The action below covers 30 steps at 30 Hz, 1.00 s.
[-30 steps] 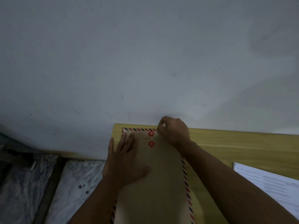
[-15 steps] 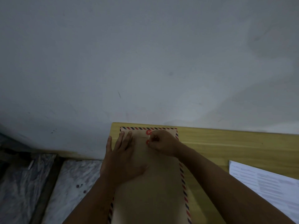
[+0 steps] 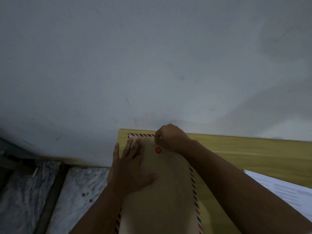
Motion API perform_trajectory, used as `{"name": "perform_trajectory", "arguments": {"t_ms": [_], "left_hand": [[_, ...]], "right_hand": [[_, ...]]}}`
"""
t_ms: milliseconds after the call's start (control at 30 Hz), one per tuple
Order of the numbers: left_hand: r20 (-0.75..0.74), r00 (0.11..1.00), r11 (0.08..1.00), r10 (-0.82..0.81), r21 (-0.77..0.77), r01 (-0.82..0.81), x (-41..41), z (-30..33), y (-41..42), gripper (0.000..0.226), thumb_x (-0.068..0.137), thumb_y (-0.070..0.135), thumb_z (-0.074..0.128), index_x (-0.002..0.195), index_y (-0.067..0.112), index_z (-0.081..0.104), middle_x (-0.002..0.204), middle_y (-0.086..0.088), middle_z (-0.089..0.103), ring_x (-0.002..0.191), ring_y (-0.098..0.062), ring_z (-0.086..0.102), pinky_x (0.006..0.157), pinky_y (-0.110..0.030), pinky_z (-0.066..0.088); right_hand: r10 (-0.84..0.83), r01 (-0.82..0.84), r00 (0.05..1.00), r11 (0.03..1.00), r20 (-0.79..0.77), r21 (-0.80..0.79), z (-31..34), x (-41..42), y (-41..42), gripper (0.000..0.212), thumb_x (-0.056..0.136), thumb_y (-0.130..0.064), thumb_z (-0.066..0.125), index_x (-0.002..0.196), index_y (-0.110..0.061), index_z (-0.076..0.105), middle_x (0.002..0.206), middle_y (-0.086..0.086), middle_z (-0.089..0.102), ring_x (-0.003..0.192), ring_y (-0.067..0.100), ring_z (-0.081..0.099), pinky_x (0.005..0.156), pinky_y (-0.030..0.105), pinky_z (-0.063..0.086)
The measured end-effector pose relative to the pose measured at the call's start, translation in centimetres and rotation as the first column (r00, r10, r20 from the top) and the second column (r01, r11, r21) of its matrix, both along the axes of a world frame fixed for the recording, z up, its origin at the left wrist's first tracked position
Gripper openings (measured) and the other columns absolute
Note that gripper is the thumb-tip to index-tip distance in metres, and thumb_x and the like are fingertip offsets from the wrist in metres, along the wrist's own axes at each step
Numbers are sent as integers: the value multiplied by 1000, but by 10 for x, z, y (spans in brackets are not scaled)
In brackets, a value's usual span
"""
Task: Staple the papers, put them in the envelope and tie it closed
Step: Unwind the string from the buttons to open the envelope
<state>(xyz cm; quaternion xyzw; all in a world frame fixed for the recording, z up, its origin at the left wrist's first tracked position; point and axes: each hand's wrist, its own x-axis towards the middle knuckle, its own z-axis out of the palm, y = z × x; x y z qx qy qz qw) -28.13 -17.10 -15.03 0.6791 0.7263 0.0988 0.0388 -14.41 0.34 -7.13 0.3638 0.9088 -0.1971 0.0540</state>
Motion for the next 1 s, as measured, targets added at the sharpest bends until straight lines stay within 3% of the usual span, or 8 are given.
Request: {"name": "perform_trajectory", "arguments": {"t_ms": [133, 300, 467, 600, 767, 867, 933, 1000], "left_hand": [[-7, 1000, 1000, 5, -17, -5, 0, 0, 1, 116, 75, 97, 38, 155, 14, 43, 171, -5, 22, 158, -28, 19, 118, -71, 18], [-6, 1000, 1000, -2, -3, 2, 0, -1, 1, 116, 75, 97, 39, 155, 13, 44, 170, -5, 24, 158, -29, 21, 118, -72, 19], [-15, 1000, 1000, 7, -13, -8, 2, 1, 1, 117, 74, 97, 39, 155, 13, 43, 170, -6, 25, 158, -29, 21, 119, -71, 18], [-11, 1000, 1000, 10, -21, -10, 2, 2, 0, 117, 75, 97, 36, 157, 14, 40, 171, -4, 22, 159, -28, 17, 120, -70, 16], [6, 1000, 1000, -2, 3, 2, 1, 2, -1, 114, 74, 96, 41, 155, 15, 43, 170, -4, 26, 158, -29, 21, 118, -72, 19], [0, 1000, 1000, 2, 10, -2, 2, 2, 0, 113, 74, 95, 43, 154, 15, 45, 169, -4, 26, 158, -28, 21, 119, -71, 18], [-10, 1000, 1000, 5, 7, -5, 2, 1, 0, 113, 74, 95, 43, 154, 14, 45, 169, -5, 26, 158, -28, 22, 119, -71, 18], [-26, 1000, 1000, 1, 17, 0, 3, 2, 0, 112, 75, 94, 43, 154, 15, 45, 169, -6, 26, 158, -29, 21, 119, -71, 18]], "right_hand": [[47, -47, 999, 997, -8, 55, -3, -18, -3, 21, 97, -20, 56, 93, -20, 77, 96, 3, 74, 86, 24, 64, 72, 33, 51], [-132, 120, 991, 959, 30, 257, -11, -5, 6, 14, 92, -19, 58, 90, -18, 72, 88, 3, 69, 83, 25, 62, 65, 29, 39], [-311, 296, 950, 923, 26, 247, -8, 31, 16, 14, 86, -23, 59, 79, -19, 70, 77, -2, 65, 73, 21, 63, 63, 30, 53], [-404, 412, 911, 896, -82, 166, -4, 36, 14, 13, 85, -24, 60, 81, -21, 72, 82, -5, 67, 72, 18, 62, 62, 30, 54], [-426, 437, 891, 898, -156, 42, -9, 32, 5, 8, 79, -27, 65, 75, -21, 65, 77, -8, 65, 71, 13, 60, 60, 29, 51], [-392, 347, 854, 919, -342, -189, -12, 31, -4, 9, 84, -22, 70, 78, -19, 77, 80, -9, 73, 75, 7, 66, 70, 31, 57], [-392, 252, 815, 903, -427, -348, -8, 26, -14, 8, 87, -16, 74, 84, -14, 81, 82, -7, 77, 76, 4, 69, 72, 24, 55], [-318, 115, 838, 897, -444, -427, -4, 22, -26, 8, 86, -11, 77, 92, -7, 81, 82, -6, 75, 72, -2, 67, 70, 16, 52]]}}
